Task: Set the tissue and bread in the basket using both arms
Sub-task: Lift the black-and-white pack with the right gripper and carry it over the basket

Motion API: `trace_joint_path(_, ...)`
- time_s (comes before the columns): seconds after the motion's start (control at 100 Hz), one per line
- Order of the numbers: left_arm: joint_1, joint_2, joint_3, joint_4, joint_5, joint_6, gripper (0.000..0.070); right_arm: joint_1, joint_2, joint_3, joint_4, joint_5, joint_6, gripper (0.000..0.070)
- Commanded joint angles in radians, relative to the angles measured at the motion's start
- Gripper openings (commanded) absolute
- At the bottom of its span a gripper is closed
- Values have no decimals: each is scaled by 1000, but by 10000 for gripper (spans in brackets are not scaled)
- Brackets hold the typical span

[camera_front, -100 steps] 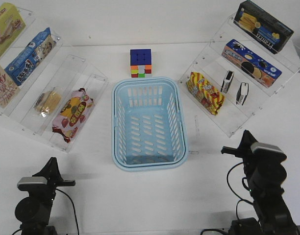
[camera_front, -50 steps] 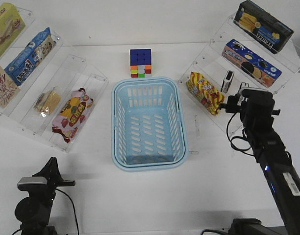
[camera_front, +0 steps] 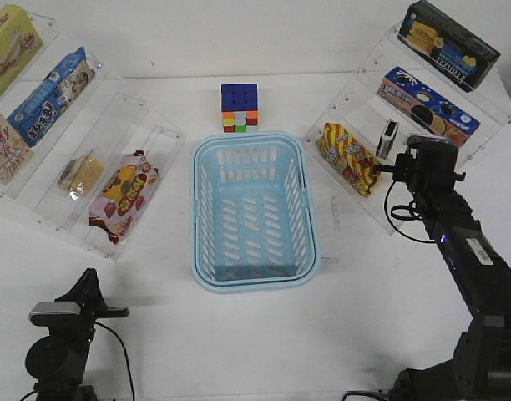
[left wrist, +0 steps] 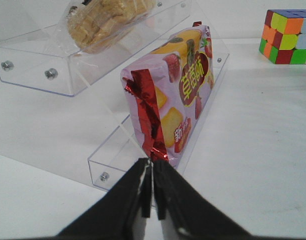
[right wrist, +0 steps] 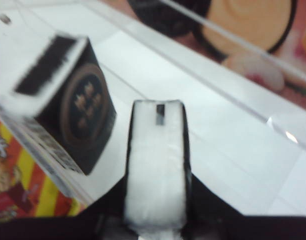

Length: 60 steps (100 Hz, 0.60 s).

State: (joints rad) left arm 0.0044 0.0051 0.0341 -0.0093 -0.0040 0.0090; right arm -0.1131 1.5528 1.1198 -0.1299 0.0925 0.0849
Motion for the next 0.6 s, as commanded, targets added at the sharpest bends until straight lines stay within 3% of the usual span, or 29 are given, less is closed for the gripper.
trace_joint_path(0.0, 1, -2, -20, 10, 0, 6, 1, 1, -42, 26, 10, -7, 0, 4)
trace_joint_path(0.13, 1, -2, -20, 11, 0, 6, 1, 10, -182, 26, -8, -112, 24, 4)
trace_joint_path(0.3, 1, -2, -20, 10, 0, 6, 1, 85, -349, 26, -12, -385, 88, 4)
trace_joint_path(0.4, 1, -2, -20, 11, 0, 6, 1, 189, -373, 26, -24, -488, 81, 4)
trace_joint_path(0.59, 1, -2, -20, 10, 0, 6, 1, 435, -324, 26, -87, -508, -17, 5)
